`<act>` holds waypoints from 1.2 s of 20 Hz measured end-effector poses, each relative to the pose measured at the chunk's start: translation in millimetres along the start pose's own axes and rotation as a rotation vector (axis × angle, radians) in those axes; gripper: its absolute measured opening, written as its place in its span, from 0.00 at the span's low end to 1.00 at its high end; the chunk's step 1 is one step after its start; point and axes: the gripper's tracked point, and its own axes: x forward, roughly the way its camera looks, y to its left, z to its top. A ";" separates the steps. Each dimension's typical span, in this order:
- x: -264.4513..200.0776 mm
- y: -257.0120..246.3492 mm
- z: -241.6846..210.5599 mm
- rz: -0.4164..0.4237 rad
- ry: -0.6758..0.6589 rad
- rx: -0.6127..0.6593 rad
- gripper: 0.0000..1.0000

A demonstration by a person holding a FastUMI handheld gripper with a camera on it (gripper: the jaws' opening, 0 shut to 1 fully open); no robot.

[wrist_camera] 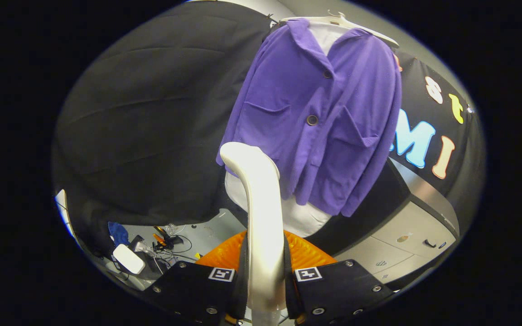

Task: Iron the clothes twice with a garment steamer, once on the left side and once on the right side.

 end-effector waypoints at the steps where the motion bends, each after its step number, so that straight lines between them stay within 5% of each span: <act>1: -14.9 -10.2 -1.8 -0.016 -0.016 0.017 0.34; 15: -148.8 -95.1 -12.8 -0.180 -0.148 0.268 0.34; 24: -238.5 -191.1 48.3 -0.425 -0.409 0.390 0.34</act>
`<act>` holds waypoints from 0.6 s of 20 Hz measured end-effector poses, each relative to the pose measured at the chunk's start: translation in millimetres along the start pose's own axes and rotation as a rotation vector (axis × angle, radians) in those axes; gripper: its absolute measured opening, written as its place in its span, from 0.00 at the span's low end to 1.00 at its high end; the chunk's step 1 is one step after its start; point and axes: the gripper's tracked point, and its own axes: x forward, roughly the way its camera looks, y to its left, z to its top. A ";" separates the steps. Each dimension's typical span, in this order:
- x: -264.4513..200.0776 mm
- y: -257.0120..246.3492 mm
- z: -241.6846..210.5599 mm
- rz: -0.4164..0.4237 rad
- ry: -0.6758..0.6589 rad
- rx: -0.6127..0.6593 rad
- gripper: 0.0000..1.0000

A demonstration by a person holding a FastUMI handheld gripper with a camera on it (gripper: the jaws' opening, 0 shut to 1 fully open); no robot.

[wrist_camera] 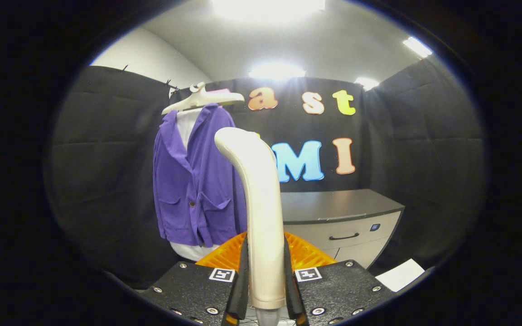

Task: Iron the clothes twice with a garment steamer, once on the left side and once on the right side.

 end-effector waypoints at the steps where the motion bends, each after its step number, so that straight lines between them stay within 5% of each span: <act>1: -2.2 -8.5 8.5 -0.014 -0.022 -0.002 0.33; 7: -22.6 -47.0 31.0 -0.093 -0.145 0.021 0.34; 12: -26.4 -51.2 8.6 -0.094 -0.104 0.001 0.34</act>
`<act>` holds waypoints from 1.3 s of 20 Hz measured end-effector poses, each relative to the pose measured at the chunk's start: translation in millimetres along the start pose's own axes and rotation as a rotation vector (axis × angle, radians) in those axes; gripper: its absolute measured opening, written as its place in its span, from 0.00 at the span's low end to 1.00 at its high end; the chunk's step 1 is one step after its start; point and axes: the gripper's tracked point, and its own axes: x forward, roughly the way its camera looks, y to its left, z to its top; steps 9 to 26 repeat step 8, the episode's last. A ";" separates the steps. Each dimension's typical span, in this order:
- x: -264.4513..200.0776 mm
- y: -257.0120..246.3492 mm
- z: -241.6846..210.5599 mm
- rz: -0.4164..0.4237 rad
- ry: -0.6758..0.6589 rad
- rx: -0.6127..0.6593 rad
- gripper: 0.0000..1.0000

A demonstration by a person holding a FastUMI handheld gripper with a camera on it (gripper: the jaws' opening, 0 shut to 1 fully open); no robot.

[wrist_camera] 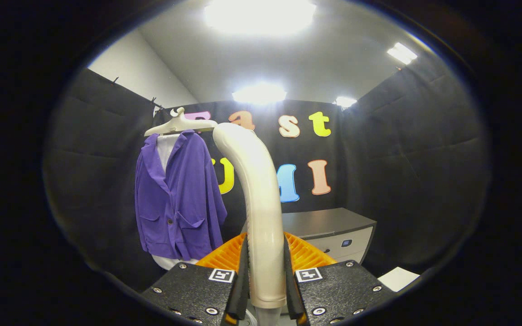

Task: Iron the clothes twice with a garment steamer, once on the left side and once on the right side.

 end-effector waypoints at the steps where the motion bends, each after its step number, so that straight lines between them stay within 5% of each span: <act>1: -0.7 -0.7 -3.4 0.002 0.013 0.001 0.34; 26: 0.5 10.0 -20.4 0.035 0.073 0.016 0.35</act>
